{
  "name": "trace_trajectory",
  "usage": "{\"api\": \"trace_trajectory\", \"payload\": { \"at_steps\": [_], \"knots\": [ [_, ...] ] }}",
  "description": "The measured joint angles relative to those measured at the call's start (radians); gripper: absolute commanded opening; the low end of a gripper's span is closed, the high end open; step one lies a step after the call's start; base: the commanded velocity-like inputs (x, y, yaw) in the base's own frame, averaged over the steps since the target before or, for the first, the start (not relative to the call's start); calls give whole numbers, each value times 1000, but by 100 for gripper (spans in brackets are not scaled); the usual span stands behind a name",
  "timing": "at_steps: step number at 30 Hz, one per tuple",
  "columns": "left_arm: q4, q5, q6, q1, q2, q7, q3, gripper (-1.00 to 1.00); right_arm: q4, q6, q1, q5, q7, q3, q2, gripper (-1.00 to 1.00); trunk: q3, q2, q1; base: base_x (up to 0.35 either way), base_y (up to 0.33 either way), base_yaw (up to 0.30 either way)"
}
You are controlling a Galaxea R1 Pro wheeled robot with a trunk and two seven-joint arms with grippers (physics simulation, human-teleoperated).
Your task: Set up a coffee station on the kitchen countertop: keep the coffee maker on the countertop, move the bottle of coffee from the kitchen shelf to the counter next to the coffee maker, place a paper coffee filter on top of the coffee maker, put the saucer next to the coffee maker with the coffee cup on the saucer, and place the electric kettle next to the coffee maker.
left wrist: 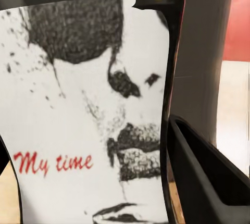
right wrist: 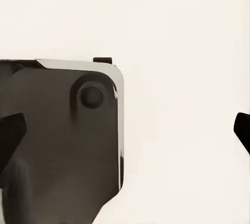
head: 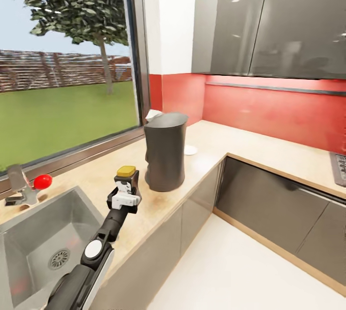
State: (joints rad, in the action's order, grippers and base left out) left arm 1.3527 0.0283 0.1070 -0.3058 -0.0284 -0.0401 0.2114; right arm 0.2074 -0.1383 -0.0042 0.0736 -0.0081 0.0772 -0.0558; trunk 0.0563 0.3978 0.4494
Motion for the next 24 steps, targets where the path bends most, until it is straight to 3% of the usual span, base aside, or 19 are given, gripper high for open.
{"api": "trace_trajectory", "payload": {
  "at_steps": [5, 14, 17, 21, 24],
  "knots": [
    [0, 0, 0, 0, 0, 0, -1, -100, 0, 0, 0, 0, 0, -1, 1, 100, 0, 0, 0, 19, -243, 211],
    [-3, -1, -2, 0, -10, -27, -7, -100, -1, 1, 0, 0, 1, -1, 1, 100, 0, 0, 0, 11, -37, 270],
    [-15, -1, -8, -7, -11, -34, -24, -100, -2, 1, 0, 0, 1, -1, 2, 100, 0, 0, 0, 1, -2, 275],
    [-101, -3, -10, -22, -9, -37, -67, -100, -2, 0, 0, 0, 1, -1, 2, 100, 0, 0, 0, 0, -1, 275],
    [-140, -6, -11, -73, -5, -38, -75, -100, -2, 0, 0, 0, 1, -1, 2, 100, 0, 0, 0, 0, 0, 275]
  ]
}}
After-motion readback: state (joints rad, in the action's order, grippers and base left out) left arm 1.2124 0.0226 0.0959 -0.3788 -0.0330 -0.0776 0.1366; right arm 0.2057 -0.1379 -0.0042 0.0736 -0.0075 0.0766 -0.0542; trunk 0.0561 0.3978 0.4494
